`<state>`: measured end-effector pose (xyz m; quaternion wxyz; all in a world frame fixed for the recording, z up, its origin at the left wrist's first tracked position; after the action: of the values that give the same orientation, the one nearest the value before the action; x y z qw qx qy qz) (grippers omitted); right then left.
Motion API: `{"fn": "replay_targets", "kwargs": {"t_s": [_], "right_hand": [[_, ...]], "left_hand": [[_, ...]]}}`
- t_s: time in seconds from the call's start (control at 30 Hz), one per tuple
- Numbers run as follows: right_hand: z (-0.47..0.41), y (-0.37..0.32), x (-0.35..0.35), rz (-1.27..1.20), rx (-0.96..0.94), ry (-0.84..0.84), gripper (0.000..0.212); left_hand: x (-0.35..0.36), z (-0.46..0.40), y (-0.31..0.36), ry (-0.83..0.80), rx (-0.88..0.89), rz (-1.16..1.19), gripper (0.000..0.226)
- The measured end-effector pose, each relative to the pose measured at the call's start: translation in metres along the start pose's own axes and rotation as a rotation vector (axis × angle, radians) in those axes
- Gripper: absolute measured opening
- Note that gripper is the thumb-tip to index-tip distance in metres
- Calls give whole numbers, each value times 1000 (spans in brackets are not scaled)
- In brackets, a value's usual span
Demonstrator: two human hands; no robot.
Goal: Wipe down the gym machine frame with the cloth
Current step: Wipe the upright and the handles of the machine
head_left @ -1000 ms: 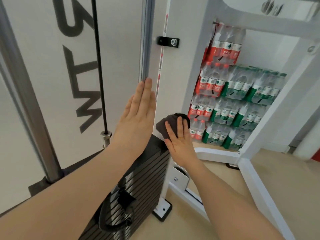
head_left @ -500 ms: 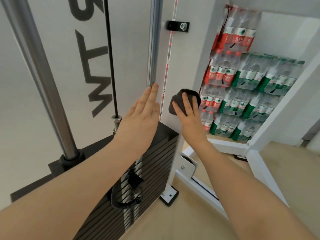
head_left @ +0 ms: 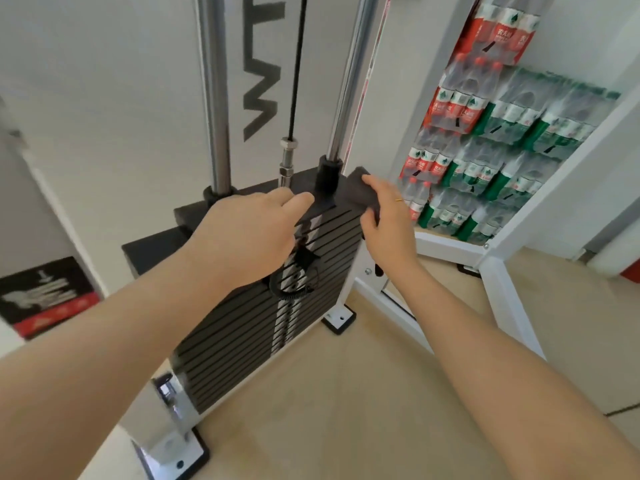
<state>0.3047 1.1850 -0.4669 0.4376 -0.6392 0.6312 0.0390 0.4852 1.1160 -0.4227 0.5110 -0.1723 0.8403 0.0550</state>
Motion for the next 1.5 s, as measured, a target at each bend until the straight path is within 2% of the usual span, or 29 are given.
{"fn": "replay_targets", "kwargs": {"t_s": [0.13,0.3,0.5,0.6,0.67,0.73,0.8,0.9,0.97,1.1,1.17,1.23,1.33,1.4,1.5], "right_hand": [[44,-31,14,-55,230,-32,41],[92,-96,23,-10,349,-49,30],[144,-193,28,-78,525,107,12],[167,-246,30,-224,719,98,20],[182,-284,29,-358,915,30,29],[193,-324,25,-422,1033,-50,39],[197,-360,17,-471,1028,-86,42],[191,-400,4,-555,875,-69,45],[186,-419,0,-565,780,-63,39],[175,-437,9,-536,676,-81,35],[164,-442,16,-534,638,-123,42],[144,-459,23,-492,600,-246,51],[105,-506,15,-459,538,-390,45],[73,-541,-7,-487,527,-393,36],[28,-580,-58,-475,526,-311,25]], "left_hand": [[-15,53,-12,-30,-35,67,42],[-49,103,-30,-17,29,177,39],[-107,161,-65,-10,116,244,36],[-142,186,-94,-46,138,340,36],[-163,201,-109,-89,138,396,35],[-184,215,-115,-145,149,461,34],[-200,229,-118,-182,167,513,32],[-216,242,-128,-185,125,601,32],[-224,247,-135,-184,80,719,34],[-229,247,-140,-192,34,920,35],[-231,243,-149,-193,20,971,37],[-241,234,-167,-176,11,903,33],[-286,209,-199,-177,-9,659,24],[-333,183,-215,-158,37,558,24],[-407,142,-222,-141,117,552,20]]}}
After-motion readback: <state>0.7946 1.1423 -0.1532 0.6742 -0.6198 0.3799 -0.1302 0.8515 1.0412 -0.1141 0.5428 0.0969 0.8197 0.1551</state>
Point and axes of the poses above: each hand's wrist, its own z-axis away from the middle knuckle, its own x-axis out of the palm, y = z × x, the point moved 6 cm from there along -z, towards the middle knuckle, and after that the axes turned 3 degrees about -z, right-handed, at the moved point
